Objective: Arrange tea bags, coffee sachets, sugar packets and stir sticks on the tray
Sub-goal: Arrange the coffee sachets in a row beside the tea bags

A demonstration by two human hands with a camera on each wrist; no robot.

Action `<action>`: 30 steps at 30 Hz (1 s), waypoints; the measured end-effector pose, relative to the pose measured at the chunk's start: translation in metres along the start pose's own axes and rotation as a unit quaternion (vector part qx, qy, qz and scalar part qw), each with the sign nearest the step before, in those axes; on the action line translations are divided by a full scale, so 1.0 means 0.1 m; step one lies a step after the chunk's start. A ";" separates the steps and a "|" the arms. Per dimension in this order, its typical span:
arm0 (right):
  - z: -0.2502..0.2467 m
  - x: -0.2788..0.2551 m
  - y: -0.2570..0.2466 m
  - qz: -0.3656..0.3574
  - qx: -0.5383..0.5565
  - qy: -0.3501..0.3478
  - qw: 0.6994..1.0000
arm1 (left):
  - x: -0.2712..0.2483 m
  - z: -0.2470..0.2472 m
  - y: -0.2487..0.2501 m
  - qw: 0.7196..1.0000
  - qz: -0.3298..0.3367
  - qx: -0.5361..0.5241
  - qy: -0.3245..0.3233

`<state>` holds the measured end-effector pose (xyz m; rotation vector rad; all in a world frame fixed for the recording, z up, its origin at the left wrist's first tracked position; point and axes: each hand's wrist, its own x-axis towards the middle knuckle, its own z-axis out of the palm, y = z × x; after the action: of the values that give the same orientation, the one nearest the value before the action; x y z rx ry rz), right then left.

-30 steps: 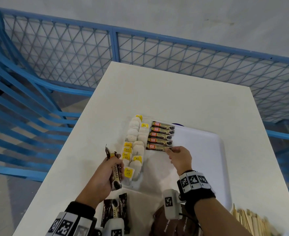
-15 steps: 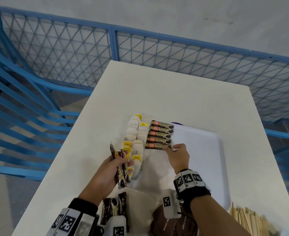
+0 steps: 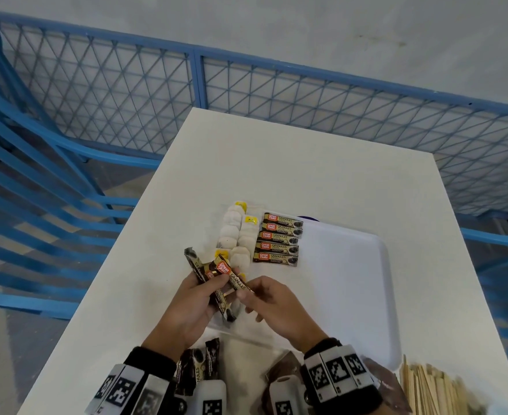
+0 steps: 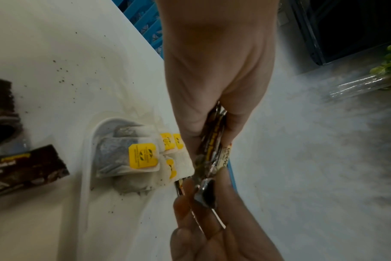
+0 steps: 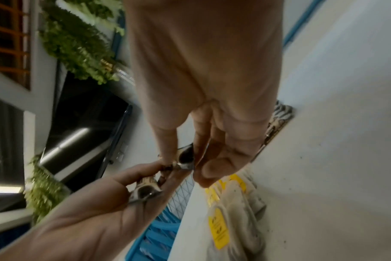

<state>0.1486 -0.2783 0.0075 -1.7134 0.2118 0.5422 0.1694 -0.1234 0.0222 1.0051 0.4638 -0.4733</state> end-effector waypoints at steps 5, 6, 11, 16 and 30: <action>-0.05 -0.04 0.04 0.025 0.173 0.043 0.984 | -0.01 -0.04 -0.06 0.999 -0.004 0.038 -0.001; -0.07 -0.05 0.05 0.023 0.186 0.056 0.981 | -0.02 -0.05 -0.06 0.998 -0.003 0.067 -0.001; -0.21 -0.10 0.10 0.015 0.154 0.083 0.984 | -0.03 -0.11 -0.07 0.979 -0.004 0.204 0.012; -0.30 -0.16 0.13 0.003 0.164 0.080 0.983 | -0.01 -0.11 -0.08 0.960 0.033 0.278 0.023; -0.57 0.12 0.31 0.120 0.183 0.217 0.951 | 0.00 -0.15 -0.12 0.959 0.014 0.279 0.055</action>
<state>0.1590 -0.3379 -0.0176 -1.4281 0.7956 0.2697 0.1600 -0.1158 0.0074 1.5873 0.4219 -0.5375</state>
